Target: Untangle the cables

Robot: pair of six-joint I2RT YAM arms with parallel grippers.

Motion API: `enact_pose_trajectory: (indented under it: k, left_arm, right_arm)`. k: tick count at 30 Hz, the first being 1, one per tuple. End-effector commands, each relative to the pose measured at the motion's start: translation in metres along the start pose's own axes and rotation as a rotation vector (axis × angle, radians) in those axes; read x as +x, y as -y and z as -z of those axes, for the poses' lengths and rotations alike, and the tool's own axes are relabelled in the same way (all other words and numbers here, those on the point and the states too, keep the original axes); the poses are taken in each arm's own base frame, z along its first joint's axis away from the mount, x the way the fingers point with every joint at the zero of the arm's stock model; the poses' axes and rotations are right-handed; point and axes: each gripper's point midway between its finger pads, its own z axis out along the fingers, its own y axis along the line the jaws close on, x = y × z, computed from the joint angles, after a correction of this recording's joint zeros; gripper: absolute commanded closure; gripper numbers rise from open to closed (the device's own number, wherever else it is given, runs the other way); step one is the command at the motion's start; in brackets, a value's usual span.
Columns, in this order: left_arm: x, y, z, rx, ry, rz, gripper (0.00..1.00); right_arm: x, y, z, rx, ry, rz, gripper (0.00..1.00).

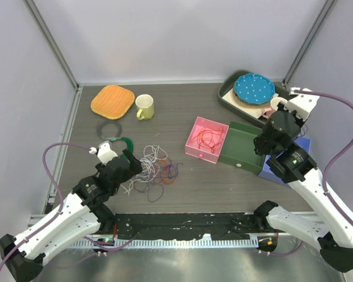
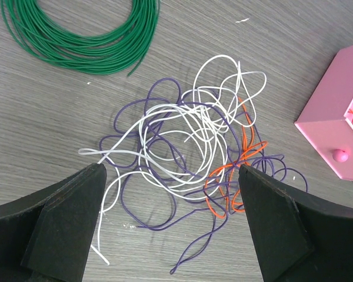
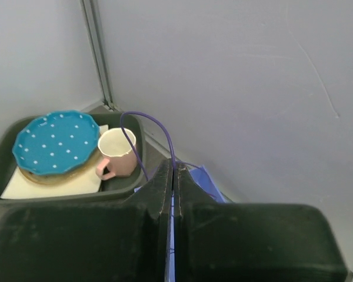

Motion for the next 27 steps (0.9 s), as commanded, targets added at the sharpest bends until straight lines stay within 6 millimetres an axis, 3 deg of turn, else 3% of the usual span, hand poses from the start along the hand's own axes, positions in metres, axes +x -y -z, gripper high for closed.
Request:
enact_pose_trajectory:
  k: [1,5,12,13,18,23,27]
  left_arm:
    - [0.000,0.012,-0.004,0.038,-0.007,-0.001,0.00]
    - [0.003,0.015,-0.006,0.046,-0.021,-0.009,0.00]
    - [0.004,0.017,-0.007,0.053,-0.021,-0.017,0.00]
    - [0.004,0.017,-0.007,0.052,-0.021,-0.020,0.00]
    - [0.003,0.016,-0.009,0.041,-0.014,-0.024,0.00]
    - [0.006,0.015,-0.011,0.032,-0.024,-0.032,0.00]
    - [0.009,0.017,-0.013,0.034,-0.037,-0.037,0.00]
  right_arm:
    - [0.032,0.027,0.002,0.161,-0.012,-0.014,0.99]
    - [0.064,0.002,-0.005,-0.011,-0.036,-0.071,0.99]
    - [0.141,-0.007,-0.043,0.023,-0.236,-0.021,0.99]
    - [0.143,0.009,-0.044,0.082,-0.262,-0.004,0.99]
    - [0.136,0.029,-0.037,0.146,-0.249,-0.126,0.99]
    - [0.138,0.074,-0.035,0.300,-0.228,-0.112,0.99]
    - [0.152,0.083,-0.039,0.356,-0.260,-0.067,0.99]
